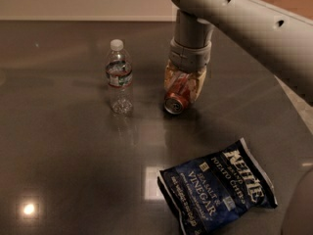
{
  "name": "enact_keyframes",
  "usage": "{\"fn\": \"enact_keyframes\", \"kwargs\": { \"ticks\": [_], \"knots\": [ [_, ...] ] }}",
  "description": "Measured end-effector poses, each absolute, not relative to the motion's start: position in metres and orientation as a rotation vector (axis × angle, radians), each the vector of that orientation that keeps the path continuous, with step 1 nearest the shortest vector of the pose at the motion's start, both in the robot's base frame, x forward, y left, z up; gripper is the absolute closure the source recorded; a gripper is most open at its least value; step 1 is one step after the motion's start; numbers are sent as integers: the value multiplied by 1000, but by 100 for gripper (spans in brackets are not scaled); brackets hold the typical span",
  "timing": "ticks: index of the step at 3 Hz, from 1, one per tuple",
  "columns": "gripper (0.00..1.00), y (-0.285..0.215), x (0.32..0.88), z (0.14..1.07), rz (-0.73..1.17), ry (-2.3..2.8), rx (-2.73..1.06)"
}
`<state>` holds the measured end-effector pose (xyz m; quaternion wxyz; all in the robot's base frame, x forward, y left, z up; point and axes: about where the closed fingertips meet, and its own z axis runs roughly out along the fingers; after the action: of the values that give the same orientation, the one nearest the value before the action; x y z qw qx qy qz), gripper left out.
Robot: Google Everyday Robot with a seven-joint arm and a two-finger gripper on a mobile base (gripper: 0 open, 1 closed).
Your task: Pick coke can
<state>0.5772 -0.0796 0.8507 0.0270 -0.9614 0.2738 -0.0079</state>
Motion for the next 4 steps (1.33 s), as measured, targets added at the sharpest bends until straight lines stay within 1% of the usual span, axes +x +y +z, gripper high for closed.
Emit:
{"fn": "enact_keyframes", "kwargs": {
  "ticks": [1, 2, 4],
  "knots": [
    [87, -84, 571, 870, -23, 879, -2932],
    [100, -86, 567, 902, -19, 907, -2884],
    [100, -73, 566, 979, -137, 805, -2781]
  ]
}}
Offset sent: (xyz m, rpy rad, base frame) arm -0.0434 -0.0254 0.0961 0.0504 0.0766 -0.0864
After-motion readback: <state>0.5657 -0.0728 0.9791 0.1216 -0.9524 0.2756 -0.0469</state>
